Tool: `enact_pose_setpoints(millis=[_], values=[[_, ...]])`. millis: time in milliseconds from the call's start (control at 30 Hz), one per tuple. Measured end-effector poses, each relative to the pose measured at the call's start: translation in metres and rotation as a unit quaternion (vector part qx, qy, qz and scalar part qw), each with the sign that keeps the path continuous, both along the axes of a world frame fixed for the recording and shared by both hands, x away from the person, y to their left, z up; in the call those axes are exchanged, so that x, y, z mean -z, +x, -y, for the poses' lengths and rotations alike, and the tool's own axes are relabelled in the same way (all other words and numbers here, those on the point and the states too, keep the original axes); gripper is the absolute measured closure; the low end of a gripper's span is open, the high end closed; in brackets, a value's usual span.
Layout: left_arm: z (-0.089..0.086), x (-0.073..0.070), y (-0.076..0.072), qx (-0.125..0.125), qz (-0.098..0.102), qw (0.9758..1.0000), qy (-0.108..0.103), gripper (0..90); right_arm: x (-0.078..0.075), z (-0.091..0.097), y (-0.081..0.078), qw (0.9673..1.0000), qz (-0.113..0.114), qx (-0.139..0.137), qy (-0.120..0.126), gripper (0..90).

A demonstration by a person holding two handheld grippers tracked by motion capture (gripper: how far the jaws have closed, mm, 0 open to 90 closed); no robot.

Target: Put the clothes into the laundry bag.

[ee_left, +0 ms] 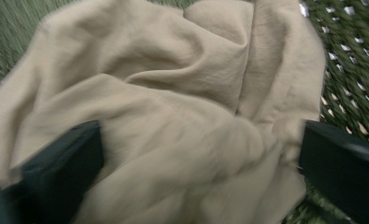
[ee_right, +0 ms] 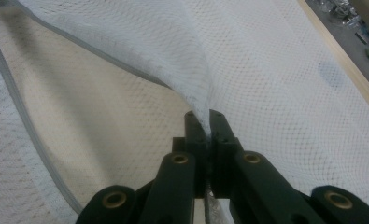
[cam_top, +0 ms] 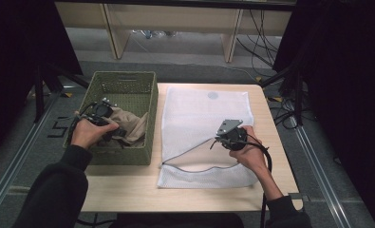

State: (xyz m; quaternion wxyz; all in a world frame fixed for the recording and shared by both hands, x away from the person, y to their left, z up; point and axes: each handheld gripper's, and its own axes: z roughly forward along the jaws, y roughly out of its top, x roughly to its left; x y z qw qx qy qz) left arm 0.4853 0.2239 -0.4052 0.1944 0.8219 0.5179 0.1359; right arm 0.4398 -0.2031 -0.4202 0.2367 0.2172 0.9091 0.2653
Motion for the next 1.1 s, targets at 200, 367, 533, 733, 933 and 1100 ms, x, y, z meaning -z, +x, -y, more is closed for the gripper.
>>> enact_pose_setpoints(millis=[200,367,533,733,933,1100], values=[[0.001,0.008,0.01,-0.015,-0.013,0.9975,0.067,6.1,0.0,0.0,0.0,1.0,-0.001,-0.004,-0.005,89.2],[-0.015,0.005,0.007,-0.034,-0.001,0.9982,0.049,12.8,0.002,0.0,0.0,1.0,-0.001,-0.004,-0.009,89.2],[-0.02,0.001,0.0,-0.035,0.015,0.9982,0.046,15.2,0.003,-0.001,0.0,0.9999,0.0,-0.009,-0.013,89.2],[-0.026,0.022,0.012,-0.062,-0.026,0.9976,0.015,5.8,0.003,-0.002,0.0,0.9998,0.007,-0.01,-0.016,89.1],[-0.023,0.033,0.025,-0.039,-0.051,0.9974,0.034,9.6,0.003,-0.001,-0.001,0.9999,0.001,-0.003,-0.011,89.1],[-0.017,0.033,0.025,-0.018,-0.044,0.998,0.042,44.3,0.002,-0.001,-0.001,0.9999,0.002,-0.007,-0.012,89.1]])
